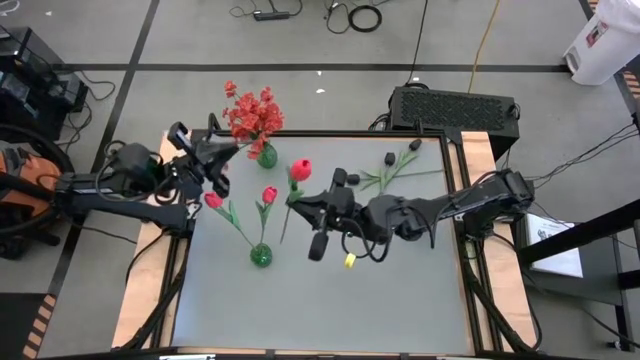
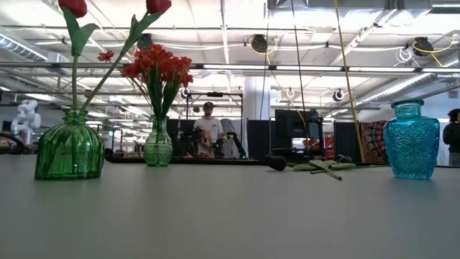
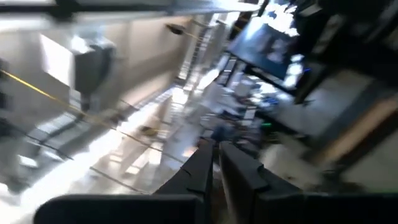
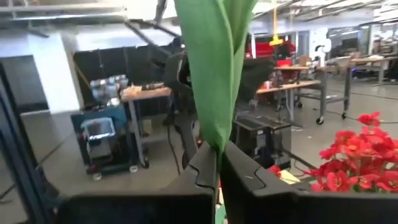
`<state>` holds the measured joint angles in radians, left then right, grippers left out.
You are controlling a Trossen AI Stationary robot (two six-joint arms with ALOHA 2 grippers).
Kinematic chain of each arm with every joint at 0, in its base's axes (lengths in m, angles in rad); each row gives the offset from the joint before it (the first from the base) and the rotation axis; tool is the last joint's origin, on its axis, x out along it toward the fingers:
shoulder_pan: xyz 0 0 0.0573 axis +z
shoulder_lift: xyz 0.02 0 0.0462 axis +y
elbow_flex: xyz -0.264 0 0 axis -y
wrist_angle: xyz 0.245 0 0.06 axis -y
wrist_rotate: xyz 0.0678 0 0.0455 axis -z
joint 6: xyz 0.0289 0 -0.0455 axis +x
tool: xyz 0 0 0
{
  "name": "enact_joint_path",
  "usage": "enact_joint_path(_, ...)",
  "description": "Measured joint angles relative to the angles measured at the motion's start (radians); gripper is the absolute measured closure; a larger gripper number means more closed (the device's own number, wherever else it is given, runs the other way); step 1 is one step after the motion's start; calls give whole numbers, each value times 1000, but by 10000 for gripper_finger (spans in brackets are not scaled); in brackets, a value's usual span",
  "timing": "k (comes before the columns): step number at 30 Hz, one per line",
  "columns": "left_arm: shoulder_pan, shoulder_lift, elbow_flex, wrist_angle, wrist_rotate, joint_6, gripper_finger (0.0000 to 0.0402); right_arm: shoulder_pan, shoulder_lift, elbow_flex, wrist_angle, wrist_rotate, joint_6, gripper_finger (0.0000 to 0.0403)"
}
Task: Sort flowers into vase by color
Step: Put the red flower into the bottom green vase
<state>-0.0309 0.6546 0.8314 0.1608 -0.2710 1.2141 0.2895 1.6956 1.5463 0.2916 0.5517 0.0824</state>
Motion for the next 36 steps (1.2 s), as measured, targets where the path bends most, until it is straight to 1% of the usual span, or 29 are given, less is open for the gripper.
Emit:
enact_joint_path(3, -20, -17, 0, -93, 3, -168, 365, 0, 15, 0, -26, -11, -53, 402)
enact_joint_path(6, -41, -15, 0, -138, 29, -389, 365, 0, 35, 0, -51, -11, -124, 402)
enact_joint_path(8, -53, -7, 0, -170, 77, -504, 365, 0, 41, 0, -63, -12, -149, 402)
enact_joint_path(13, -73, 27, 0, -209, 228, -720, 365, 0, 60, 0, -79, -9, -195, 402)
enact_joint_path(15, -78, 48, 0, -208, 253, -794, 365, 0, 61, 0, -93, -9, -201, 402)
enact_joint_path(17, -80, 74, 0, -198, 256, -833, 365, 0, 59, 0, -110, -8, -203, 402)
enact_joint_path(20, -82, 123, 0, -196, 266, -843, 365, 1, 59, 0, -148, -8, -204, 402)
enact_joint_path(24, -82, 178, 0, -164, 358, -896, 365, 0, 59, 0, -193, -8, -203, 402)
enact_joint_path(28, -82, 204, 0, -123, 462, -944, 365, 4, 64, 0, -213, -8, -202, 402)
enact_joint_path(33, -83, 210, 0, -59, 525, -1010, 364, 12, 70, 0, -223, -8, -210, 402)
enact_joint_path(36, -83, 224, 0, -53, 540, -1034, 348, 14, 77, 0, -225, -9, -215, 402)
